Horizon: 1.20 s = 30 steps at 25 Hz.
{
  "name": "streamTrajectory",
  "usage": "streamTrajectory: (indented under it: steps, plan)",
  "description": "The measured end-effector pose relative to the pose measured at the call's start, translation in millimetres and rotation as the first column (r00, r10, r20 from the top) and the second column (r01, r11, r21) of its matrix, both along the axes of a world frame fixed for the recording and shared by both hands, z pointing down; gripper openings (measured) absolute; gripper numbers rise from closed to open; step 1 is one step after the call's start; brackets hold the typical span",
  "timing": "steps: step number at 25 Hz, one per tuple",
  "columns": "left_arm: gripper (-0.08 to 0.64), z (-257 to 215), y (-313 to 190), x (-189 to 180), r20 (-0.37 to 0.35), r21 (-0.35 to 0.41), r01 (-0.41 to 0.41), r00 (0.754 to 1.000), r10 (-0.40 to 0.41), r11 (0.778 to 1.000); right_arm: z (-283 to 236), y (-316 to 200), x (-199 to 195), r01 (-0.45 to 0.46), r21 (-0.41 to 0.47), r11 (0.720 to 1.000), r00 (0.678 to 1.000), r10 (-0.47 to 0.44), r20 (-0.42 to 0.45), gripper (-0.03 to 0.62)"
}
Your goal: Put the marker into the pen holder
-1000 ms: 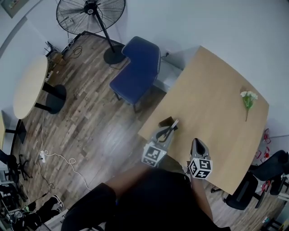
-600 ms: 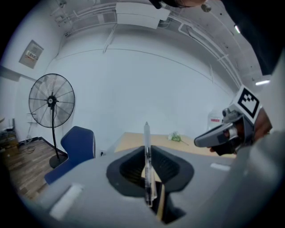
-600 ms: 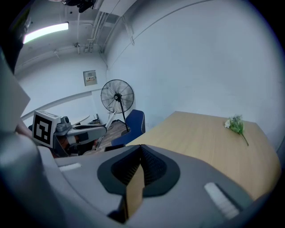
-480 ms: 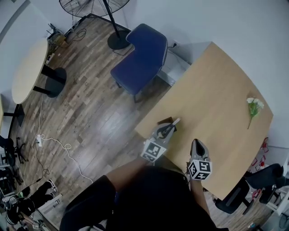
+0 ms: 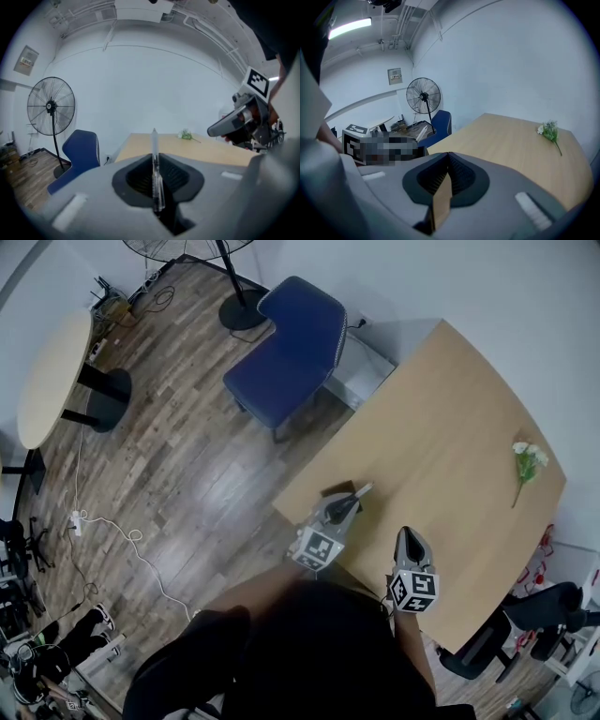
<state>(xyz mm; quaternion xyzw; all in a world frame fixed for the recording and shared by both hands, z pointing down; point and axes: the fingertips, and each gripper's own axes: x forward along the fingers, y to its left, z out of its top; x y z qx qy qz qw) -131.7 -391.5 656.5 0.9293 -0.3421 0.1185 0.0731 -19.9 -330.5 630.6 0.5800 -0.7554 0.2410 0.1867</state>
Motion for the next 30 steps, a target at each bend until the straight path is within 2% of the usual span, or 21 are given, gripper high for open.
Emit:
streamTrajectory:
  steps: [8, 13, 19, 27, 30]
  plan:
    - [0.044, 4.6, 1.4, -8.4, 0.009, 0.006, 0.044, 0.999, -0.044, 0.999, 1.6, 3.2, -5.8, 0.012, -0.015, 1.0, 1.0, -0.012, -0.006, 0.003]
    - [0.044, 5.6, 7.1, -6.7, -0.003, 0.009, 0.041, 0.999, -0.041, 0.999, -0.5, 9.5, -4.6, 0.008, -0.009, 1.0, 1.0, -0.008, -0.015, 0.003]
    - [0.044, 11.5, 9.7, -8.2, 0.07, 0.019, 0.068, 0.995, -0.069, 0.998, -0.8, 20.1, -4.3, -0.003, -0.009, 1.0, 1.0, 0.003, -0.017, 0.003]
    - [0.048, 22.5, 13.6, -17.1, 0.09, -0.037, 0.115, 0.99, -0.111, 0.993, -4.3, 31.3, -2.7, -0.021, 0.0, 1.0, 1.0, 0.021, -0.01, 0.003]
    - [0.048, 29.1, 15.8, -19.5, 0.093, -0.091, 0.108, 0.991, -0.1, 0.99, -4.9, 37.0, -2.8, -0.03, 0.0, 1.0, 1.0, 0.03, -0.007, 0.003]
